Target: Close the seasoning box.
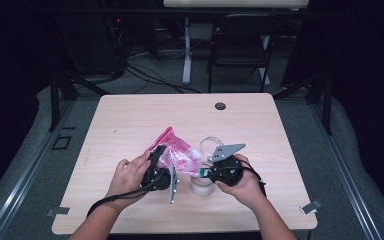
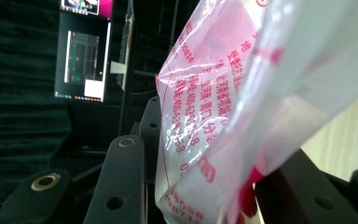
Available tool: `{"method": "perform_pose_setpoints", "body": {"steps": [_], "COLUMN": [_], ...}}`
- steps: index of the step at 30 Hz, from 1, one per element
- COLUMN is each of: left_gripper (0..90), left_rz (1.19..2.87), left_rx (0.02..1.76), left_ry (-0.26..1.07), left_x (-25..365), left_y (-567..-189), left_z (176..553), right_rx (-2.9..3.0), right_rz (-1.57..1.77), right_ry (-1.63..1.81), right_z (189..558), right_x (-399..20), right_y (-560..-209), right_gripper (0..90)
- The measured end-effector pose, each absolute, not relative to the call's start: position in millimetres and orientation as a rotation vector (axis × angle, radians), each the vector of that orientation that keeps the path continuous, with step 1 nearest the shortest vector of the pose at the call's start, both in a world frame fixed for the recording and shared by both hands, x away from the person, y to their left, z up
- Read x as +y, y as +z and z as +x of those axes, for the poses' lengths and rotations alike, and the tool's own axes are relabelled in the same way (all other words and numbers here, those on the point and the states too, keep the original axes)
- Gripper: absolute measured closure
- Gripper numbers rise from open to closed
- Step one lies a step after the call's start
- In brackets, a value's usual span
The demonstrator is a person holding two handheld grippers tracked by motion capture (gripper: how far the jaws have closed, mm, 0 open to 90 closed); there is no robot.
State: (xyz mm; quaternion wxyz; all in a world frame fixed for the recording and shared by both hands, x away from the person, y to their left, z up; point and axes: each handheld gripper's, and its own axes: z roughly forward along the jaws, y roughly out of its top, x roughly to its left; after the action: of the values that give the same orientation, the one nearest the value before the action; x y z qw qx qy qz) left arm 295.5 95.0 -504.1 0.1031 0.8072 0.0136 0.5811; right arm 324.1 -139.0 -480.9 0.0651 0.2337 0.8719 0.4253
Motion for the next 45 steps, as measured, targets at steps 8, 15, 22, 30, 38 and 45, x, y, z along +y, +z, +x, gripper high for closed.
{"method": "perform_pose_setpoints", "body": {"steps": [8,15,22,30,38,45], "left_gripper": [67.9,70.2,72.9,74.5,74.5,75.0], "left_rz": [2.381,2.368,2.373,2.344,2.297,2.305], "left_rx": [0.099,0.180,0.273,0.365,0.429,0.496], "left_ry": [1.667,1.594,1.476,1.321,1.234,1.079], "left_x": [97.0,99.1,102.8,106.6,107.0,110.6], "left_y": [-511.6,-517.7,-524.9,-532.9,-539.9,-542.5], "left_z": [295.2,295.6,296.0,300.7,300.6,305.2], "right_rx": [2.625,2.616,2.601,2.587,2.589,2.565], "right_rz": [0.695,0.697,0.699,0.699,0.703,0.727], "right_ry": [1.297,1.298,1.304,1.324,1.342,1.392], "right_z": [323.0,321.9,321.2,320.2,320.5,322.3], "right_x": [-138.6,-137.1,-135.5,-132.9,-132.8,-134.9], "right_y": [-478.8,-479.0,-478.3,-478.6,-477.8,-476.8], "right_gripper": [90.0,90.0,90.0,90.0,88.8,74.2]}}
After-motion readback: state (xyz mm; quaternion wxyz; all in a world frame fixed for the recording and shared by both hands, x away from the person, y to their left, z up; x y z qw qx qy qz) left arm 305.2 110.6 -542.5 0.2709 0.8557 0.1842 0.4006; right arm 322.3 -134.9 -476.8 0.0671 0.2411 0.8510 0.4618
